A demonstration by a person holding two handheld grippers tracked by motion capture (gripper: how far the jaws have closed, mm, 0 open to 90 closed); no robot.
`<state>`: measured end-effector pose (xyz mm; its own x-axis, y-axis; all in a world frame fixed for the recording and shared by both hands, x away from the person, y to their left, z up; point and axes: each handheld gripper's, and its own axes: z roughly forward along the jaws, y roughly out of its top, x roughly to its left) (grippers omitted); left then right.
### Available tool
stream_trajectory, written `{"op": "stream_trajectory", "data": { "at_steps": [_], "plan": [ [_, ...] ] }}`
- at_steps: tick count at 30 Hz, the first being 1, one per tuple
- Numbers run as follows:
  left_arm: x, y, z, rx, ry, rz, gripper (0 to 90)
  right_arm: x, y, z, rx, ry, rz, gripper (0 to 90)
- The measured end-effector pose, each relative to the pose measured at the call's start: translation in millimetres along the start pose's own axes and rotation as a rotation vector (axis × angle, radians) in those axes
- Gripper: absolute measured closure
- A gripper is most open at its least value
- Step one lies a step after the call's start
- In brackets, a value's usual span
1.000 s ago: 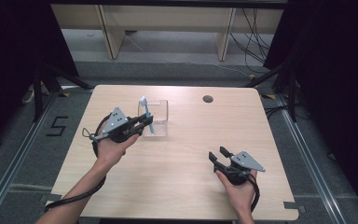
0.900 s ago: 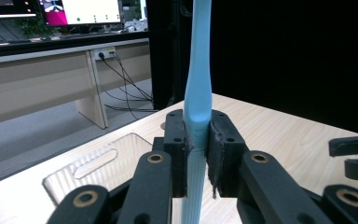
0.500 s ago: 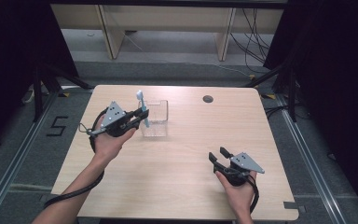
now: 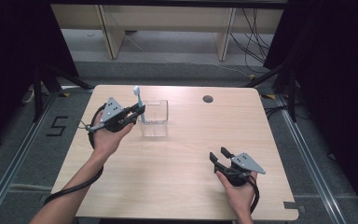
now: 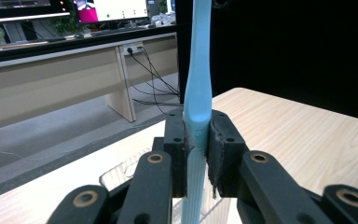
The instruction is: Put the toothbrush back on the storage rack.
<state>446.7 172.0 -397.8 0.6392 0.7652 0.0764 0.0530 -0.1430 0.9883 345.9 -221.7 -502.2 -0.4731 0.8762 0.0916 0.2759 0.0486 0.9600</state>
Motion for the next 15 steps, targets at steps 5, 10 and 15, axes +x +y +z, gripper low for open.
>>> {"op": "stream_trajectory", "data": {
  "at_steps": [5,10,15],
  "plan": [
    [2.9,-0.5,2.2,0.000,0.010,0.003,78.4,0.1,0.0,-0.1,0.000,0.000,0.001,46.8],
    [7.9,-2.3,6.1,-0.008,0.026,0.006,78.3,0.3,-0.5,-0.3,0.002,0.000,0.004,46.8],
    [10.3,-3.8,8.2,-0.009,0.032,0.011,78.3,0.7,-0.6,-0.3,0.010,0.007,0.009,46.7]
  ]
}}
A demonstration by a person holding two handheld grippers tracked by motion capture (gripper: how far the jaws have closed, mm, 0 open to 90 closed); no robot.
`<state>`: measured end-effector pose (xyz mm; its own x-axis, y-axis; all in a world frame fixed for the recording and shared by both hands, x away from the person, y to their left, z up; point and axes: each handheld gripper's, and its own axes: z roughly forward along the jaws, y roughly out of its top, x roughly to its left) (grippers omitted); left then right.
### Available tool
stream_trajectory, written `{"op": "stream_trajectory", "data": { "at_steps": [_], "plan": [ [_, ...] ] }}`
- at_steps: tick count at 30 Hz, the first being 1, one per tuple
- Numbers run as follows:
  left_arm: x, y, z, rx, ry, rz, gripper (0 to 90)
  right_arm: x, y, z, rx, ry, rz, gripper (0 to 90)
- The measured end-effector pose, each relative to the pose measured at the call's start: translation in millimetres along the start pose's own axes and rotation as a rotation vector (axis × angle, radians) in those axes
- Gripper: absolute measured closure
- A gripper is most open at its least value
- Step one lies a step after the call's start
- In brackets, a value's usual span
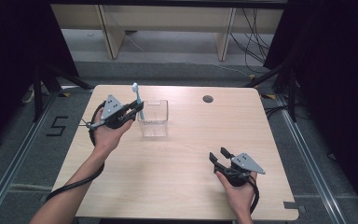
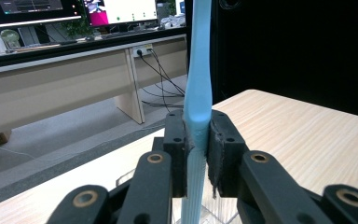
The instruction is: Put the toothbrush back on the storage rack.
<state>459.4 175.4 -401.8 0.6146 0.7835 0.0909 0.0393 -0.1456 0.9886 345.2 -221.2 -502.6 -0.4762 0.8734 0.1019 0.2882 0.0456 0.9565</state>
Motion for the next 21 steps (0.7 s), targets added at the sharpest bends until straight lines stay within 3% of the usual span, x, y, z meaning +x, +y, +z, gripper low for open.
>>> {"op": "stream_trajectory", "data": {
  "at_steps": [5,10,14,20,21],
  "plan": [
    [2.1,-1.8,3.1,-0.003,0.011,-0.002,78.3,1.2,-0.3,-0.1,0.003,0.004,0.018,46.6],
    [4.0,-3.8,5.6,-0.002,0.019,0.002,78.3,-0.1,-0.4,-0.2,0.001,-0.002,-0.002,46.5],
    [5.9,-4.8,7.9,-0.001,0.026,0.000,78.3,1.2,-0.7,0.2,0.006,0.009,0.016,46.4],
    [7.9,-6.3,11.0,0.002,0.028,0.001,78.3,0.2,-0.4,-0.6,0.014,-0.010,-0.012,46.3],
    [8.1,-6.5,11.3,0.002,0.028,0.001,78.3,1.2,-0.8,-0.1,0.009,-0.004,0.004,46.3]
  ]
}}
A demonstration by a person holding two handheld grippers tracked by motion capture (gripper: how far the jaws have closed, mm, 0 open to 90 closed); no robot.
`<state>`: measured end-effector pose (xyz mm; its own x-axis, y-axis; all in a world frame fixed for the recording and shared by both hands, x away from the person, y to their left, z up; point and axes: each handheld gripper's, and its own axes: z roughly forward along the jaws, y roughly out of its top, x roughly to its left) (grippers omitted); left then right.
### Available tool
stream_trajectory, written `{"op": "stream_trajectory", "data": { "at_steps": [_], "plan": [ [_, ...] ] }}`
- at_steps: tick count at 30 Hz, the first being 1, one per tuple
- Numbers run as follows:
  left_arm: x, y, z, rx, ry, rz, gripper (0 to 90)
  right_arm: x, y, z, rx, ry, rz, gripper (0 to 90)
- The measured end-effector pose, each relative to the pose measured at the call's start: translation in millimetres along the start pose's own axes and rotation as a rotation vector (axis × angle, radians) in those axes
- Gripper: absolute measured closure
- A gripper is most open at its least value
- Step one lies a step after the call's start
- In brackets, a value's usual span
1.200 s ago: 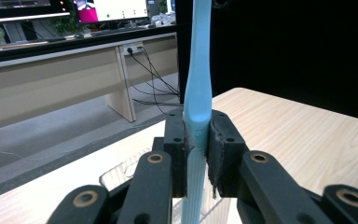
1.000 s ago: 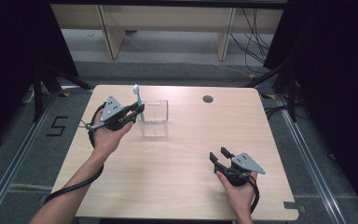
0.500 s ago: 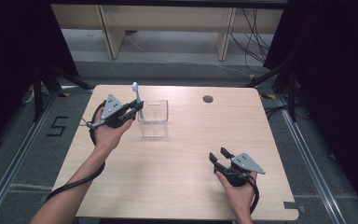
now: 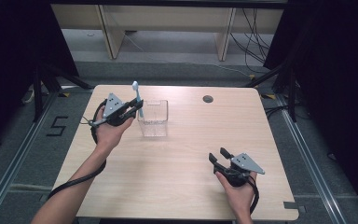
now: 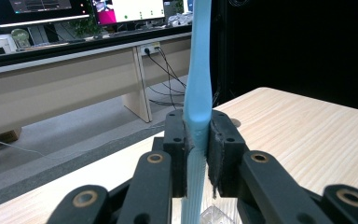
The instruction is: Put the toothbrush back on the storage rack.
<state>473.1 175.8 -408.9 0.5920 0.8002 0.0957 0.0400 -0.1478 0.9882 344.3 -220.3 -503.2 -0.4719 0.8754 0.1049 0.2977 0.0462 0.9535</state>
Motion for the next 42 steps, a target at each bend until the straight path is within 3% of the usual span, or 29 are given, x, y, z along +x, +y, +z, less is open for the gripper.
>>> {"op": "stream_trajectory", "data": {
  "at_steps": [3,4,6,9,20,22,26,35,37,39,42],
  "plan": [
    [0.2,-0.2,0.4,0.001,0.001,0.000,78.3,-1.1,0.2,0.5,-0.012,-0.003,-0.017,46.3],
    [0.2,-0.3,0.5,0.003,0.001,0.002,78.3,0.5,0.2,-0.3,0.004,0.001,0.005,46.2],
    [-0.1,-0.8,0.6,0.006,0.001,0.000,78.3,-1.3,0.0,0.3,-0.007,0.001,-0.020,46.2],
    [-0.6,-1.4,0.9,0.005,0.001,0.002,78.3,1.3,-0.9,1.0,0.001,0.026,0.029,46.2],
    [-0.7,-6.4,-2.0,0.023,0.007,-0.008,78.2,-0.6,-0.5,0.6,-0.005,0.011,-0.002,46.1],
    [-0.6,-8.0,-2.6,0.027,0.008,-0.007,78.2,0.7,-0.8,1.1,0.000,0.025,0.017,46.1],
    [-1.3,-11.7,-3.2,0.034,0.008,-0.017,78.3,0.1,-1.2,2.0,-0.008,0.009,-0.006,46.0],
    [-1.8,-15.5,-3.3,0.042,0.007,-0.024,78.2,0.5,-2.3,2.8,-0.001,0.019,0.006,45.9],
    [-1.9,-17.6,-3.5,0.045,0.007,-0.026,78.2,-0.1,-1.9,2.0,0.001,0.000,-0.012,45.9],
    [-2.4,-19.9,-3.4,0.047,0.007,-0.030,78.2,0.9,-2.3,2.4,0.001,0.016,0.010,45.9],
    [-2.4,-22.9,-3.2,0.048,0.008,-0.037,78.2,0.3,-2.5,2.6,0.002,0.018,0.001,45.8]
  ]
}}
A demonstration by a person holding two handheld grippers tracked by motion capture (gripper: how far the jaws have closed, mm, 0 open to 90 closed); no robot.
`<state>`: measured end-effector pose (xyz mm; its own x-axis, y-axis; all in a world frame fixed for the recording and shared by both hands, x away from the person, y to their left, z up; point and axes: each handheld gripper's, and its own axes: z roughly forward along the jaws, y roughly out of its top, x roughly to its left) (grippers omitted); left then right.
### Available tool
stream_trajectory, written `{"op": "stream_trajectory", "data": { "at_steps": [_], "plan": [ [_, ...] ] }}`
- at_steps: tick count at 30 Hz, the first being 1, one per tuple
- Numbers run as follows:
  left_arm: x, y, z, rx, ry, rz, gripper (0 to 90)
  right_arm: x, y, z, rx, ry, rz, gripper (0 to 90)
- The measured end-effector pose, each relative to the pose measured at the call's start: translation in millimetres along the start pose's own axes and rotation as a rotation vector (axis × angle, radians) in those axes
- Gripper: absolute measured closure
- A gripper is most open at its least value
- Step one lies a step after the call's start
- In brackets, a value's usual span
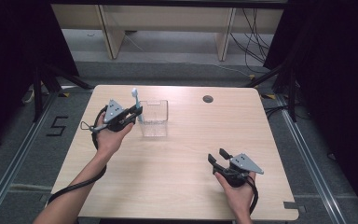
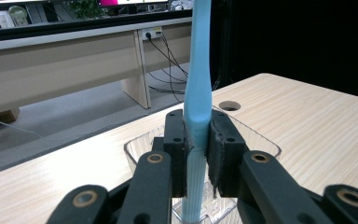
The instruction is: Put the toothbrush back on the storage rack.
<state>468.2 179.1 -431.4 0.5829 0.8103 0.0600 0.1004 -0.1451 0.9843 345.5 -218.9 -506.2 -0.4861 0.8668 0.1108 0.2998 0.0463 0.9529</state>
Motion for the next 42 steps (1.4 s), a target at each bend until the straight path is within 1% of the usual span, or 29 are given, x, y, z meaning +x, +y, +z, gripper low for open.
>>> {"op": "stream_trajectory", "data": {
  "at_steps": [1,3,5,6,7,9,11,13,14,15,16,17,19,20,21,22,25,30,31,35,37,38,42],
  "plan": [
    [-0.1,-0.8,0.1,0.000,0.000,-0.002,78.2,0.0,0.0,-0.2,0.005,0.004,0.001,45.9],
    [-0.2,-2.1,0.0,0.002,0.001,-0.003,78.2,-0.3,-0.1,-0.1,0.007,-0.007,-0.009,45.8],
    [-0.3,-2.8,0.0,0.004,0.001,-0.003,78.2,-0.2,-0.4,0.5,0.002,-0.004,-0.007,45.8],
    [-0.6,-3.4,0.1,0.003,-0.001,-0.004,78.1,-0.1,-0.1,-0.1,0.013,-0.008,-0.010,45.8],
    [-1.1,-5.0,0.1,0.011,0.000,-0.003,78.2,0.3,-0.5,0.6,0.006,0.003,0.001,45.8],
    [-1.2,-5.8,0.3,0.013,-0.001,-0.002,78.2,0.0,-0.3,0.1,0.013,-0.014,-0.013,45.8],
    [-1.3,-8.2,1.2,0.016,-0.001,-0.003,78.2,0.1,-0.5,0.3,0.012,-0.014,-0.013,45.7],
    [-1.2,-9.4,1.6,0.019,0.000,-0.001,78.2,1.0,-0.8,0.2,0.018,-0.013,-0.002,45.7],
    [-1.3,-9.8,1.7,0.021,-0.001,-0.002,78.2,0.9,-1.2,1.1,0.013,-0.001,0.001,45.7],
    [-1.3,-9.8,1.7,0.021,-0.001,-0.002,78.1,0.9,-1.2,1.1,0.013,-0.001,0.001,45.7],
    [-1.6,-10.5,1.8,0.021,0.001,-0.006,78.1,1.3,-1.5,1.4,0.019,0.014,0.016,45.6],
    [-1.8,-10.7,1.8,0.022,0.002,-0.007,78.2,0.5,-1.1,0.5,0.026,-0.007,-0.002,45.6],
    [-1.8,-10.9,1.9,0.022,0.002,-0.007,78.2,0.6,-1.0,0.1,0.032,-0.007,-0.001,45.6],
    [-1.3,-11.4,2.4,0.019,0.002,-0.002,78.2,0.5,-1.3,0.9,0.019,0.007,0.006,45.6],
    [-1.3,-11.4,2.4,0.019,0.002,-0.002,78.1,0.5,-1.3,0.9,0.019,0.007,0.006,45.6],
    [-1.9,-12.4,2.4,0.025,0.004,-0.005,78.1,1.4,-1.5,1.3,0.019,0.013,0.020,45.6],
    [-2.5,-13.7,3.0,0.026,0.005,-0.005,78.1,1.4,-1.5,1.2,0.019,0.015,0.022,45.6],
    [-2.7,-18.7,4.0,0.034,0.009,-0.016,78.1,0.9,-1.8,1.6,0.017,0.012,0.015,45.5],
    [-2.7,-19.5,4.2,0.034,0.010,-0.017,78.1,0.2,-1.5,0.8,0.021,0.002,0.001,45.5],
    [-2.3,-21.7,4.6,0.039,0.010,-0.015,78.1,0.0,-1.2,0.4,0.034,-0.016,-0.009,45.5],
    [-2.2,-22.8,5.2,0.040,0.009,-0.015,78.1,0.1,-1.3,0.7,0.034,-0.015,-0.009,45.5],
    [-2.4,-23.4,5.3,0.043,0.009,-0.019,78.0,0.0,-1.8,1.7,0.021,-0.010,-0.008,45.5],
    [-2.3,-25.3,5.8,0.048,0.008,-0.015,78.1,-0.3,-1.9,1.5,0.025,-0.007,-0.007,45.5]
  ]
}}
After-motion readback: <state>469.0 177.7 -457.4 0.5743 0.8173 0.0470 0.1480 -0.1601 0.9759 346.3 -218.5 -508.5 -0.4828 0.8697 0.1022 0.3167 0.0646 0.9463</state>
